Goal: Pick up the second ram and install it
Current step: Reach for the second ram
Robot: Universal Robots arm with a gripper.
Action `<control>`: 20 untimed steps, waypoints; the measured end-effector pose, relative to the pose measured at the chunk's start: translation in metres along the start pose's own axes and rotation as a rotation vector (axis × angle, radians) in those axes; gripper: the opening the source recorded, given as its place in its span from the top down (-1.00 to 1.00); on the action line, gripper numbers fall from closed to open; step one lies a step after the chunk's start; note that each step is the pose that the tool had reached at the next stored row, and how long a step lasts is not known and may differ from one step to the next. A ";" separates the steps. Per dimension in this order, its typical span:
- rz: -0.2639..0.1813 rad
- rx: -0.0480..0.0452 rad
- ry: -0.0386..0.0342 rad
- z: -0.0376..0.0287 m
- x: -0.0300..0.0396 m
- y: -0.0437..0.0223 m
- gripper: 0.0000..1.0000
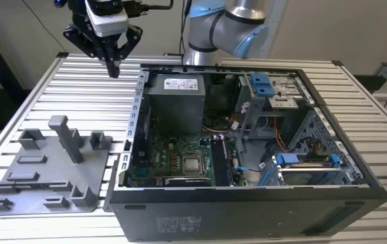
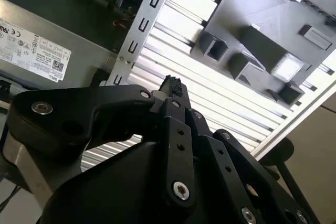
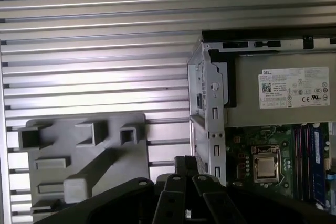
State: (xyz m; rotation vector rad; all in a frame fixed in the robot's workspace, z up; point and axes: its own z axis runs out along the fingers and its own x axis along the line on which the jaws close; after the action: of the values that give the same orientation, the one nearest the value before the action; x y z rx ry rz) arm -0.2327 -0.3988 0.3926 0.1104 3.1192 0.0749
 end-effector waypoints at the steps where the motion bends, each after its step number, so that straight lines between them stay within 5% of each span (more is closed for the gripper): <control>1: 0.000 -0.0001 0.0000 0.0000 0.0030 -0.0002 0.79; 20: 0.000 0.0003 0.0035 -0.0009 0.0510 -0.0036 0.79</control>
State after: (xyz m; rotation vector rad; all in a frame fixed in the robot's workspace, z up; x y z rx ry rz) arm -0.2838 -0.3988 0.3924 0.1107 3.1227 0.0748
